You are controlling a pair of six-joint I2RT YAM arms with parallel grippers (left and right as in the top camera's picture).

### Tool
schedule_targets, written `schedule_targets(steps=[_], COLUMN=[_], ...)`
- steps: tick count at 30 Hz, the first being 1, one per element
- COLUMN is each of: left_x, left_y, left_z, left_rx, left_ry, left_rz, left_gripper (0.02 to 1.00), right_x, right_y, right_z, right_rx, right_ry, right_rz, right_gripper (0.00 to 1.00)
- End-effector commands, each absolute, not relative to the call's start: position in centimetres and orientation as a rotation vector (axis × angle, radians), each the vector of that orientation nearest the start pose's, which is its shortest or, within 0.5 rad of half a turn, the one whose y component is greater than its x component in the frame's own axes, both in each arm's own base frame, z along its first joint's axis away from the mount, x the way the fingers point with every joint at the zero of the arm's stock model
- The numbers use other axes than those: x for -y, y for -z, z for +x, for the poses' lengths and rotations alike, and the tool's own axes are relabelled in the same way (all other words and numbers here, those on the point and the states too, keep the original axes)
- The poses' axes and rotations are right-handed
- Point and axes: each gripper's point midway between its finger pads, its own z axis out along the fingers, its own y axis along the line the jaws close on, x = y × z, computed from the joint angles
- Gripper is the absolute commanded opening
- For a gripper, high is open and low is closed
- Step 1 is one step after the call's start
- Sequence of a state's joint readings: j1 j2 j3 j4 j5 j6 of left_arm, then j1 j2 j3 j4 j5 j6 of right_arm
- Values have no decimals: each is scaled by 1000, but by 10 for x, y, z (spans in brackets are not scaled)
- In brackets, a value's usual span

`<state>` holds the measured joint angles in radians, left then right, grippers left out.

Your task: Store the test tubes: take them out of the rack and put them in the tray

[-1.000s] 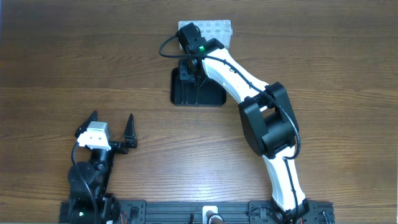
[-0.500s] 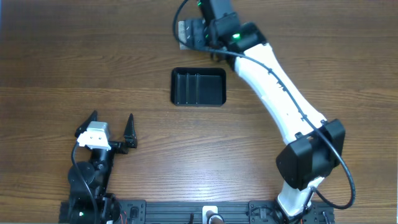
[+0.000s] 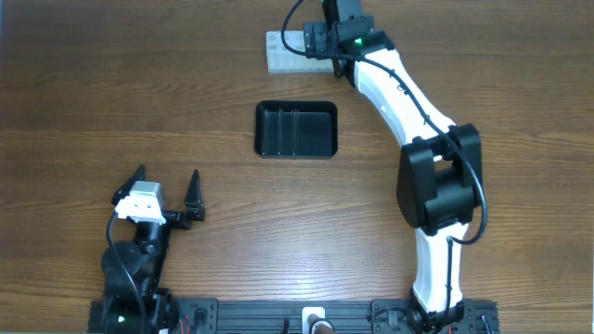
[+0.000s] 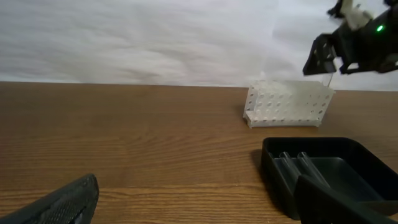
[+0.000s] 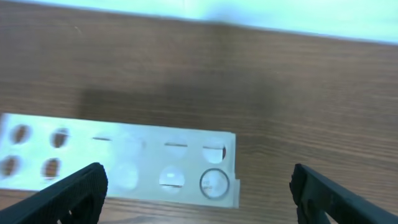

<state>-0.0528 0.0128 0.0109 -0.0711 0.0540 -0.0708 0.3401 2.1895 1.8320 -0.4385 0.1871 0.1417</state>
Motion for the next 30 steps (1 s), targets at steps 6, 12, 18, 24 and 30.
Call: schedule_targets(steps=[6, 12, 18, 24, 30], left_x=[23, 23, 23, 23, 23], left_y=[-157, -157, -157, -157, -157], left_z=[245, 245, 245, 245, 245], left_rx=[-1645, -1645, -1645, -1645, -1645], left_ry=[136, 136, 136, 136, 136], left_rz=[40, 40, 40, 40, 40], left_gripper=[1000, 1000, 998, 1000, 1000], right_x=[-155, -154, -153, -149, -149], right_y=[-117, -101, -96, -97, -97], right_z=[578, 580, 581, 582, 582], right_rx=[-2341, -2359, -2364, -2357, -2358], right_ry=[19, 30, 36, 60, 60], right_rz=[-111, -112, -109, -84, -84], right_gripper=[833, 772, 588, 465, 402])
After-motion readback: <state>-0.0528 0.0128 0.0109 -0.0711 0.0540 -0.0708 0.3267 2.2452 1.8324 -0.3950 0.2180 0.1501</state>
